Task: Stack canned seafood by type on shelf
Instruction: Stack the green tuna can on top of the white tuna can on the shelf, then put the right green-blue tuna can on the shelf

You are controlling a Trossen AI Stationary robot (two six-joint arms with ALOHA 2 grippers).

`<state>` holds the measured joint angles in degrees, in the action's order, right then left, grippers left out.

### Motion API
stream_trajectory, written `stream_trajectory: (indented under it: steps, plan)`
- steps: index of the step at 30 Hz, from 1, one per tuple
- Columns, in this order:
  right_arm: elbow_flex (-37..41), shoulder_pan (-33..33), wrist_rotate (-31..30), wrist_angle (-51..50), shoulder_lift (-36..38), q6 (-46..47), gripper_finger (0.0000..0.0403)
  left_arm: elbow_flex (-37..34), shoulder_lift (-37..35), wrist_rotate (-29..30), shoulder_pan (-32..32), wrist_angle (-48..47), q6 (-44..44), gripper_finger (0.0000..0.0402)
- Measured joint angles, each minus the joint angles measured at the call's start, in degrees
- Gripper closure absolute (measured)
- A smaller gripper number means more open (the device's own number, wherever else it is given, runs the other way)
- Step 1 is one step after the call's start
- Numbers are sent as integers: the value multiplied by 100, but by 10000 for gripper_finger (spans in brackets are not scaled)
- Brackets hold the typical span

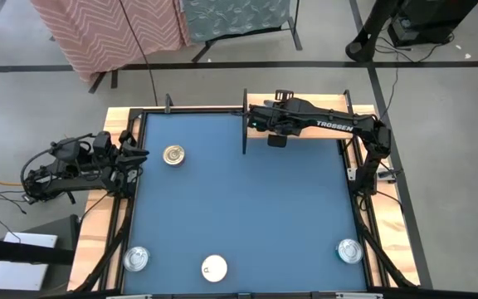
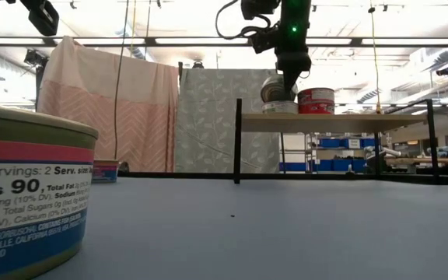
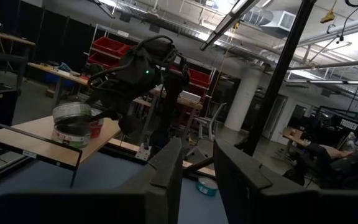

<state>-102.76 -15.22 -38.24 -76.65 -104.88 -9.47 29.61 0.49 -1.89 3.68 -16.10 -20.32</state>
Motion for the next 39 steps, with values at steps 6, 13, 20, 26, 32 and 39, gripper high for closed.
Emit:
stream_trajectory:
  steps: [6, 13, 20, 26, 32, 39]
  plan:
    - [2, -3, 246, -99, -1, 79, 192, 0, 0, 0, -2, 0, 2, 307]
    - [2, 6, 579, -115, -2, 93, 187, -2, 0, -2, 0, -2, 4, 307]
    - [2, 34, 843, -105, -2, 313, 184, -1, 0, -4, 0, -1, 8, 307]
    - [2, 344, 802, -101, -2, 480, 185, 0, 0, -4, -2, 0, 9, 307]
    - [2, 859, 563, -98, 0, 1044, 188, 0, 0, -4, -1, 0, 9, 307]
    - [2, 1630, 389, 18, 0, 2516, 247, -2, 0, 71, -2, 0, 17, 307]
